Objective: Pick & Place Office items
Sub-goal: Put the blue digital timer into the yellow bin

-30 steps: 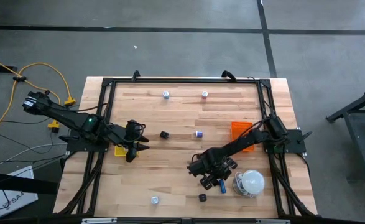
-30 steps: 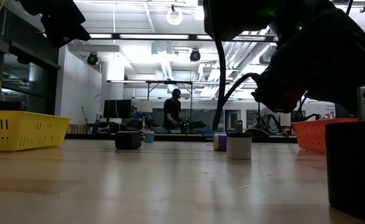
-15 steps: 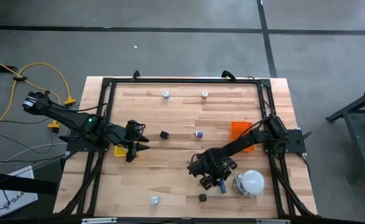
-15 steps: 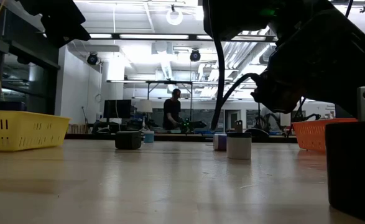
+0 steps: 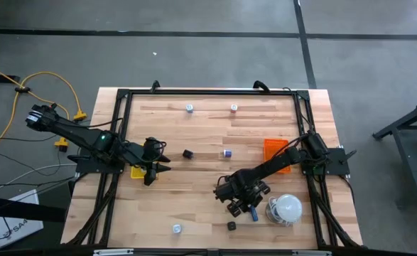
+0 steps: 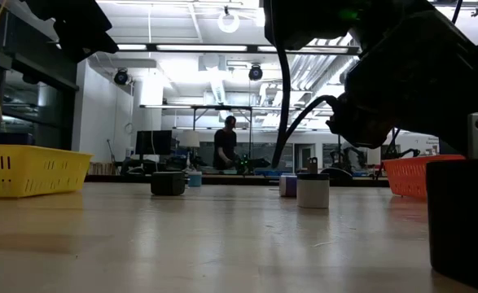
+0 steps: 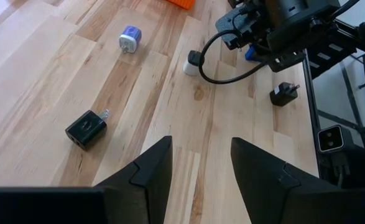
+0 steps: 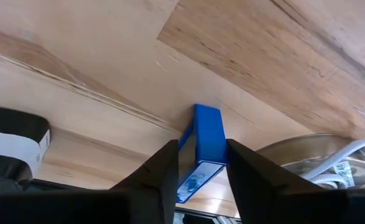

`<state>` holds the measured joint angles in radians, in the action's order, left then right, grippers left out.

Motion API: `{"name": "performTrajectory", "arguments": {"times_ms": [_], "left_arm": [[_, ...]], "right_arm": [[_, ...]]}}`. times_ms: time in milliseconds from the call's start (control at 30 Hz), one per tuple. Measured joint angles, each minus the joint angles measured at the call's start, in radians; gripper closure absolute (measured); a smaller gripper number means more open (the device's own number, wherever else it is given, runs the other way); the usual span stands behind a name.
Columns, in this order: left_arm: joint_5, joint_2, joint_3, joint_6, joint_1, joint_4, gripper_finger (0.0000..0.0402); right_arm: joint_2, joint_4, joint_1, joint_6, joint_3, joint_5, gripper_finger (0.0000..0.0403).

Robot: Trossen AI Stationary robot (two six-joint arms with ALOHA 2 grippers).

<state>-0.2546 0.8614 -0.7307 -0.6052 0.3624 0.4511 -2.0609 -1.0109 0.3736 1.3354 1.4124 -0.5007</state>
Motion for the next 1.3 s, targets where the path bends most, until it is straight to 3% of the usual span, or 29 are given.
{"name": "performTrajectory", "arguments": {"times_ms": [567,967,1300], "left_arm": [[0.000,0.000,0.000,0.000,0.000,0.000,0.0243],[0.000,0.000,0.000,0.000,0.000,0.000,0.0243],[0.000,0.000,0.000,0.000,0.000,-0.001,0.0243]], "right_arm": [[0.000,0.024,0.000,0.001,0.000,-0.005,0.0341],[0.002,0.025,0.000,-0.026,0.000,-0.034,0.0347],[0.112,0.030,0.000,-0.035,0.000,-0.009,0.0347]]}}
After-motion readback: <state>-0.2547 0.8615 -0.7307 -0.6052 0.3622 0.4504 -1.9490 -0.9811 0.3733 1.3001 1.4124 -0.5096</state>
